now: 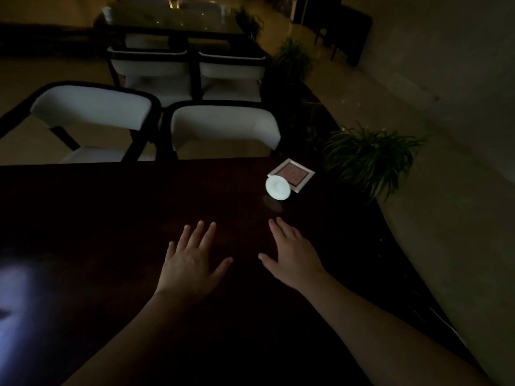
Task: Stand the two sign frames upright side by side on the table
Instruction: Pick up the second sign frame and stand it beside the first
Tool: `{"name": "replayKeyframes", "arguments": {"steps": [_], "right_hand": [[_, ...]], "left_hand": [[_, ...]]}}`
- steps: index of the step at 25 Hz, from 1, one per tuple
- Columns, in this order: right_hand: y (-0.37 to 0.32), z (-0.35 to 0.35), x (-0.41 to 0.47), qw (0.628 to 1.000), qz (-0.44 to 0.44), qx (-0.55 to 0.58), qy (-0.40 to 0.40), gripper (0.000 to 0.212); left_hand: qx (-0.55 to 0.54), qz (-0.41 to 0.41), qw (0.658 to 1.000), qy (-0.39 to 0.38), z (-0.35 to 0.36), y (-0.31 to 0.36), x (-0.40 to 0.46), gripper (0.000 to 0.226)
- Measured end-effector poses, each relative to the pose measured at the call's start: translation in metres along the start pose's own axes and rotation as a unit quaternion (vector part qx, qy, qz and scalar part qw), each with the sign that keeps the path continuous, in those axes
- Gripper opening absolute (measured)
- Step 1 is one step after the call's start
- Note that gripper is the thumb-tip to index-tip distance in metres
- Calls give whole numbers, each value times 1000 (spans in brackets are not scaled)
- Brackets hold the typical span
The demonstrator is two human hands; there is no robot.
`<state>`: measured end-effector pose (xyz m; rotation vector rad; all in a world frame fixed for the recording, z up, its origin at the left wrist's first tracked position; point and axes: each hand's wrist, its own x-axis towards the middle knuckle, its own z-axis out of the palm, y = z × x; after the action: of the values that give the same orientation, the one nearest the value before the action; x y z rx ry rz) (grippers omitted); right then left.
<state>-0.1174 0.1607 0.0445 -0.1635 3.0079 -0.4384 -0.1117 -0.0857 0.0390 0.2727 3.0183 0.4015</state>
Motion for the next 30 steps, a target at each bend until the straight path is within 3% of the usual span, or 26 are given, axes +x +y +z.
{"name": "replayKeyframes", "arguments": {"steps": [9, 18, 22, 26, 30], "right_hand": [[110, -37, 92, 992, 62, 78, 75, 66], [154, -27, 175, 951, 184, 235, 81, 54], [162, -16, 203, 912, 246, 318, 76, 48], [167, -7, 220, 865, 305, 388, 87, 52], [165, 3, 233, 767, 378, 512, 74, 57]], "left_hand": [[6, -13, 1000, -1, 25, 70, 87, 89], [111, 84, 990, 39, 20, 90, 255, 68], [159, 100, 982, 14, 25, 94, 311, 62], [168, 149, 974, -18, 35, 101, 340, 75], [172, 182, 966, -55, 49, 110, 340, 91]]}}
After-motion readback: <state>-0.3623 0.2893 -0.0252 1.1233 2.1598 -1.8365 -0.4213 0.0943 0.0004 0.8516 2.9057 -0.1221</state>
